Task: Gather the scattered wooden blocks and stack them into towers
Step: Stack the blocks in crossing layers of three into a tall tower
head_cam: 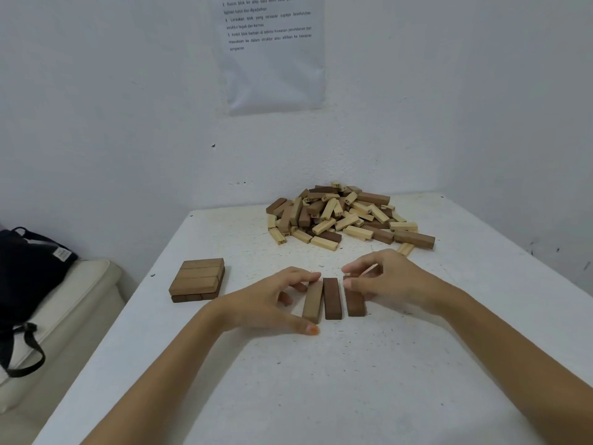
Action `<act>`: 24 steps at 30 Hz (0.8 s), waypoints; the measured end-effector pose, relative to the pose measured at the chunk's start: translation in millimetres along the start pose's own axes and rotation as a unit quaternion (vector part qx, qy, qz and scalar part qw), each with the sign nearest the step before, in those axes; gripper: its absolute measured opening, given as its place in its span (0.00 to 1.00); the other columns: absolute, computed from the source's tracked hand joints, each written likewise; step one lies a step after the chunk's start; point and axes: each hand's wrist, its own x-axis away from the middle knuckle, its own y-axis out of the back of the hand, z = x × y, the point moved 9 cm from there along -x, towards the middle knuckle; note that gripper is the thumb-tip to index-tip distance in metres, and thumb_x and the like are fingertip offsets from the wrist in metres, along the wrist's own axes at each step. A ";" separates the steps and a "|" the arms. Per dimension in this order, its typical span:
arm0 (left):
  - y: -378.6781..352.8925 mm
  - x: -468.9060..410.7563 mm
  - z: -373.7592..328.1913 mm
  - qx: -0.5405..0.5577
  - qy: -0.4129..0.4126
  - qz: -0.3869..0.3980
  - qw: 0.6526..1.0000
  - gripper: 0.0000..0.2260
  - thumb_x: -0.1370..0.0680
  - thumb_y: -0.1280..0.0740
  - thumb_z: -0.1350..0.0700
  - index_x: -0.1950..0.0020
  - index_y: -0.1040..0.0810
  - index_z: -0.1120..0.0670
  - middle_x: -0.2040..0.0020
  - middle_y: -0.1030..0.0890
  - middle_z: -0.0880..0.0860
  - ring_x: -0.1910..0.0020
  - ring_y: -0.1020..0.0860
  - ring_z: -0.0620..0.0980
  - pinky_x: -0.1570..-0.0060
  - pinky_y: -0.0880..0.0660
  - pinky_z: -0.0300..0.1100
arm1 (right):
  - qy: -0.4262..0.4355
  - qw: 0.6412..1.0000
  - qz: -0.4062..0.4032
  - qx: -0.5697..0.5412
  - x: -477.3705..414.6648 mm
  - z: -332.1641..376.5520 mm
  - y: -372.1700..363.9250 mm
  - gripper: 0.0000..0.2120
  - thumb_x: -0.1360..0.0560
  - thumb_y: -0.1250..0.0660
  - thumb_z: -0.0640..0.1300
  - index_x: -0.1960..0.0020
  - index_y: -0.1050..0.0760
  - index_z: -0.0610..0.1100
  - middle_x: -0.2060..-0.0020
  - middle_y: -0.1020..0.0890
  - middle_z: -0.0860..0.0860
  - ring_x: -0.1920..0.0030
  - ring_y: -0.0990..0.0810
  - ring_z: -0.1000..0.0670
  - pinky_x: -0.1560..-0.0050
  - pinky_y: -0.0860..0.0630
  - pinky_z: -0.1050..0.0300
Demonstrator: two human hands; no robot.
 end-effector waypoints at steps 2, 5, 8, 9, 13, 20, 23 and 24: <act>4.2 -2.1 -2.2 0.009 -0.020 -0.032 0.999 0.33 0.32 0.23 0.47 0.29 0.33 0.41 0.36 0.31 0.37 0.38 0.31 0.35 0.44 0.32 0.31 | 0.001 0.996 0.078 0.035 3.1 0.5 -5.5 0.24 0.33 0.23 0.54 0.38 0.23 0.56 0.48 0.22 0.57 0.49 0.22 0.60 0.51 0.28 0.68; 7.4 -3.2 -0.8 0.017 -0.031 -0.071 0.997 0.32 0.33 0.22 0.47 0.32 0.29 0.42 0.39 0.28 0.39 0.41 0.29 0.36 0.49 0.29 0.32 | 0.017 0.987 0.144 0.075 8.0 -1.1 -14.5 0.36 0.37 0.20 0.54 0.32 0.31 0.60 0.41 0.28 0.58 0.44 0.23 0.60 0.41 0.26 0.63; 7.1 -2.9 -2.8 0.020 -0.043 -0.099 0.994 0.31 0.34 0.22 0.46 0.33 0.27 0.43 0.41 0.28 0.40 0.43 0.28 0.35 0.53 0.30 0.30 | 0.069 0.984 0.114 0.117 6.2 4.6 -17.6 0.36 0.36 0.20 0.53 0.32 0.31 0.60 0.42 0.28 0.61 0.44 0.26 0.60 0.42 0.25 0.61; 7.5 -3.2 -3.7 0.018 -0.045 -0.108 0.993 0.31 0.34 0.22 0.46 0.33 0.27 0.43 0.41 0.27 0.39 0.43 0.28 0.35 0.54 0.30 0.30 | 0.083 0.985 0.096 0.118 5.1 7.2 -16.9 0.35 0.36 0.20 0.53 0.32 0.30 0.60 0.43 0.28 0.61 0.44 0.26 0.60 0.42 0.25 0.60; 9.4 -3.0 -1.9 0.011 -0.039 -0.137 0.990 0.29 0.35 0.22 0.45 0.36 0.26 0.41 0.40 0.26 0.37 0.42 0.29 0.37 0.53 0.33 0.29 | 0.109 0.986 0.074 0.097 2.6 6.9 -17.5 0.35 0.39 0.20 0.56 0.34 0.27 0.60 0.44 0.25 0.64 0.44 0.25 0.61 0.41 0.24 0.58; 12.5 0.1 -2.0 0.054 -0.040 -0.160 0.985 0.29 0.35 0.20 0.53 0.35 0.24 0.47 0.41 0.22 0.42 0.55 0.27 0.28 0.58 0.34 0.24 | 0.125 0.987 0.061 0.076 1.9 6.5 -17.5 0.34 0.39 0.19 0.55 0.36 0.26 0.60 0.44 0.24 0.66 0.46 0.25 0.65 0.45 0.25 0.64; 13.2 1.1 -2.1 0.048 -0.039 -0.167 0.984 0.29 0.36 0.20 0.52 0.36 0.23 0.46 0.42 0.22 0.42 0.53 0.27 0.28 0.58 0.34 0.23 | 0.137 0.987 0.054 0.066 0.1 7.5 -17.4 0.33 0.39 0.19 0.55 0.36 0.25 0.59 0.44 0.23 0.65 0.46 0.25 0.65 0.45 0.25 0.64; 13.8 0.7 -0.7 0.041 -0.038 -0.170 0.984 0.29 0.36 0.20 0.50 0.36 0.23 0.44 0.41 0.22 0.41 0.51 0.27 0.30 0.58 0.34 0.24 | 0.140 0.987 0.054 0.062 -0.4 7.1 -18.1 0.32 0.39 0.19 0.55 0.36 0.25 0.59 0.45 0.23 0.65 0.46 0.25 0.65 0.45 0.25 0.64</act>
